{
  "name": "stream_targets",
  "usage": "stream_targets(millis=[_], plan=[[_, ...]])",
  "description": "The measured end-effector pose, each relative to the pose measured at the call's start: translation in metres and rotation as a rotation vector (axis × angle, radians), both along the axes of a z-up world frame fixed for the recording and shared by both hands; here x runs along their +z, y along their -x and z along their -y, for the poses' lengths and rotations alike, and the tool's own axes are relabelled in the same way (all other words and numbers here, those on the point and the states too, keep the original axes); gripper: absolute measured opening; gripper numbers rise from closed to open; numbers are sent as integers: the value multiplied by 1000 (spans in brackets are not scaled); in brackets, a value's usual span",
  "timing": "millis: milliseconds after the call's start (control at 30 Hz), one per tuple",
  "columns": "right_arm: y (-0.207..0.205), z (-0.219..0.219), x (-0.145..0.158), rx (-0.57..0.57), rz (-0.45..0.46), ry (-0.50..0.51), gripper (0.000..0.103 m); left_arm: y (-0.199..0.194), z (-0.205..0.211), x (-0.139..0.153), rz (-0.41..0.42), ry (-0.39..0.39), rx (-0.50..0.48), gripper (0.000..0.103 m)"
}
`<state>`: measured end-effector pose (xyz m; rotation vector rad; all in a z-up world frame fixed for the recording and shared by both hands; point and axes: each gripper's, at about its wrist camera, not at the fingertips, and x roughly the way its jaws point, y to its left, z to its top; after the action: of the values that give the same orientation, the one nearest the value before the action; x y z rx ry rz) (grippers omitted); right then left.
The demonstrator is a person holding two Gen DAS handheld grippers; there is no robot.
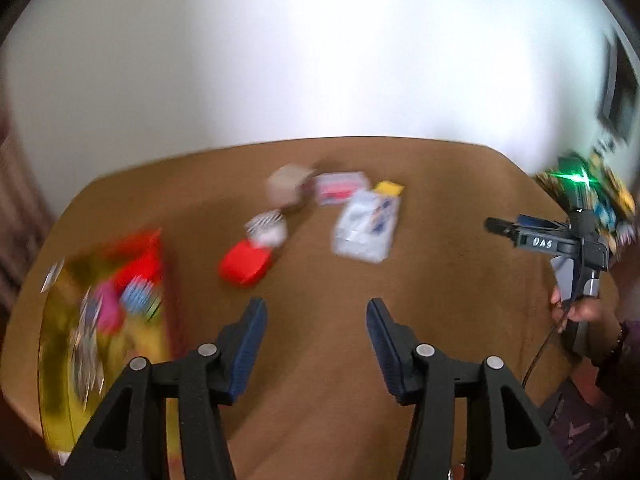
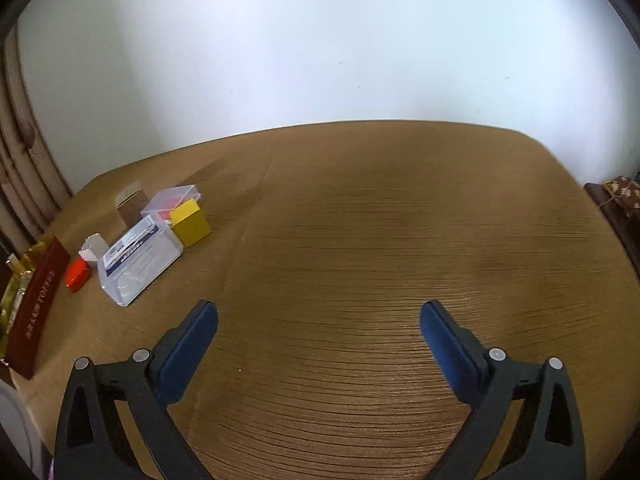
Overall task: Organize rigid objects
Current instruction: 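Grasp the clear barcode plastic box with the left gripper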
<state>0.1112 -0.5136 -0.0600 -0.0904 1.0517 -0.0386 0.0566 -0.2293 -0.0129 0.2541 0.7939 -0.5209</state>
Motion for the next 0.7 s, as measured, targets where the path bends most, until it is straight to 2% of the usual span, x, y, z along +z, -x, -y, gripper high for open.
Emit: stream_targets(millis=[100,267,400,533,700], plan=[[2,0,2,32,19,-37,101,-25,42,5,8,-49,-87,58],[8,7,14,53,43,-104,101,-73,89,-8,-92,-123,-218,59],[8,3,11,59,53,-145,101,-92,109,-19,-145,-186,-281,59],[7,4,11,61,52,-177,101,-104,120,-29,-156,-252,-298,59],[9,6,13,68,52,-201,101,-120,122,-39,-219,-263,-298,59]])
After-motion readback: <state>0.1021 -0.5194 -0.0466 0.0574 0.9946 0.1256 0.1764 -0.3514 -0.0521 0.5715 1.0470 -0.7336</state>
